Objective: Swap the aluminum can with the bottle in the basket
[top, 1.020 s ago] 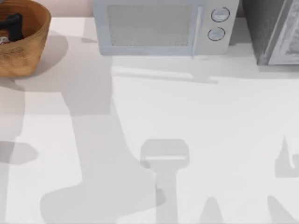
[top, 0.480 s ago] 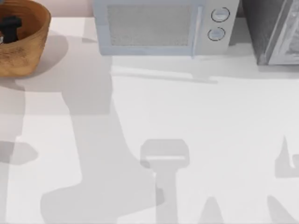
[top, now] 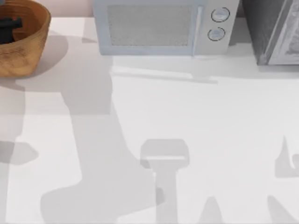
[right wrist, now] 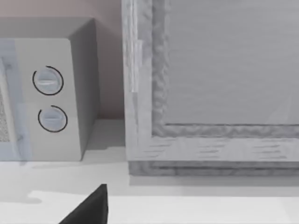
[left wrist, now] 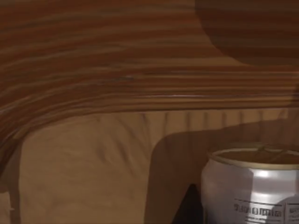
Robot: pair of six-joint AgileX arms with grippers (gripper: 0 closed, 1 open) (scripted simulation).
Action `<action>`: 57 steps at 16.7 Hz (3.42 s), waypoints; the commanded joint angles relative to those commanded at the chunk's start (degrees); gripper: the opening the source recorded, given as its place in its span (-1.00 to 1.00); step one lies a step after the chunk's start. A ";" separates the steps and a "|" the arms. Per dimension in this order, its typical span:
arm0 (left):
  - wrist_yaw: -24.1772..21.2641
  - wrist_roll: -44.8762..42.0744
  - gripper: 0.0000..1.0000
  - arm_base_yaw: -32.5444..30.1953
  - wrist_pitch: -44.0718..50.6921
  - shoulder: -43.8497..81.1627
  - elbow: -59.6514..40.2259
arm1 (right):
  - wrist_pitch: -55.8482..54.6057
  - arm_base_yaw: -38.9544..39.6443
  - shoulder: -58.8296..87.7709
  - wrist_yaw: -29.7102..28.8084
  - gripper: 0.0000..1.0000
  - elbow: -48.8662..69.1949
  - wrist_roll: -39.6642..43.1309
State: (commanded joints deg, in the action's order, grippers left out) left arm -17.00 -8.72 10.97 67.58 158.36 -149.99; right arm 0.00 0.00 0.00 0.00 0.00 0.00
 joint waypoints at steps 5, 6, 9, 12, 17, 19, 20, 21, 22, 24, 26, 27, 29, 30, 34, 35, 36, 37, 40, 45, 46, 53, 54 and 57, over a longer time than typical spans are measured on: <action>0.00 0.00 -1.00 0.00 0.00 0.00 0.00 | 0.00 0.00 0.00 0.00 1.00 0.00 0.00; 0.00 0.00 -1.00 0.00 0.00 0.00 0.00 | 0.00 0.00 0.00 0.00 1.00 0.00 0.00; -0.22 0.24 -1.00 -0.33 0.12 -2.67 0.50 | 0.00 0.00 0.00 0.00 1.00 0.00 0.00; 0.44 1.05 -1.00 -0.33 -1.10 -6.49 5.50 | 0.00 0.00 0.00 0.00 1.00 0.00 0.00; 2.52 2.19 -1.00 -1.53 -8.81 -24.72 23.81 | 0.00 0.00 0.00 0.00 1.00 0.00 0.00; 3.61 2.59 -1.00 -2.35 -13.45 -35.73 33.68 | 0.00 0.00 0.00 0.00 1.00 0.00 0.00; 4.20 2.81 -1.00 -2.80 -16.00 -41.82 39.10 | 0.00 0.00 0.00 0.00 1.00 0.00 0.00; 4.81 3.03 -1.00 -3.27 -18.66 -48.17 44.77 | 0.00 0.00 0.00 0.00 1.00 0.00 0.00; 5.45 3.27 -1.00 -3.76 -21.43 -54.74 50.68 | 0.00 0.00 0.00 0.00 1.00 0.00 0.00; 6.81 3.78 -1.00 -4.75 -27.22 -68.37 63.14 | 0.00 0.00 0.00 0.00 1.00 0.00 0.00; 8.24 4.37 -1.00 -5.75 -33.18 -82.32 76.24 | 0.00 0.00 0.00 0.00 1.00 0.00 0.00; 8.97 4.68 -1.00 -6.24 -36.17 -89.30 82.88 | 0.00 0.00 0.00 0.00 1.00 0.00 0.00; 10.43 5.33 -1.00 -7.20 -42.11 -103.05 96.13 | 0.00 0.00 0.00 0.00 1.00 0.00 0.00; 11.15 5.65 -1.00 -7.66 -45.03 -109.68 102.58 | 0.00 0.00 0.00 0.00 1.00 0.00 0.00; 13.85 6.93 -1.00 -9.31 -55.76 -133.70 125.89 | 0.00 0.00 0.00 0.00 1.00 0.00 0.00; 14.44 7.24 -1.00 -9.65 -58.05 -138.77 130.79 | 0.00 0.00 0.00 0.00 1.00 0.00 0.00; 14.99 7.54 -1.00 -9.95 -60.13 -143.29 135.19 | 0.00 0.00 0.00 0.00 1.00 0.00 0.00; 15.49 7.81 -1.00 -10.21 -62.01 -147.24 139.07 | 0.00 0.00 0.00 0.00 1.00 0.00 0.00; 16.61 8.47 -1.00 -10.79 -66.18 -155.65 147.32 | 0.00 0.00 0.00 0.00 1.00 0.00 0.00; 17.00 8.72 -1.00 -10.97 -67.58 -158.36 149.99 | 0.00 0.00 0.00 0.00 1.00 0.00 0.00; 17.00 8.72 -1.00 -10.97 -67.58 -158.36 149.99 | 0.00 0.00 0.00 0.00 1.00 0.00 0.00; 14.61 8.51 -1.00 -11.22 -70.39 -150.99 147.66 | 0.00 0.00 0.00 0.00 1.00 0.00 0.00; 13.56 8.43 -1.00 -11.48 -71.81 -148.42 146.49 | 0.00 0.00 0.00 0.00 1.00 0.00 0.00; 9.29 8.13 -1.00 -12.70 -77.47 -138.56 141.81 | 0.00 0.00 0.00 0.00 1.00 0.00 0.00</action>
State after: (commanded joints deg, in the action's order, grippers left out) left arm -7.71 -0.59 -1.73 -9.89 19.80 -8.18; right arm 0.00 0.00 0.00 0.00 0.00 0.00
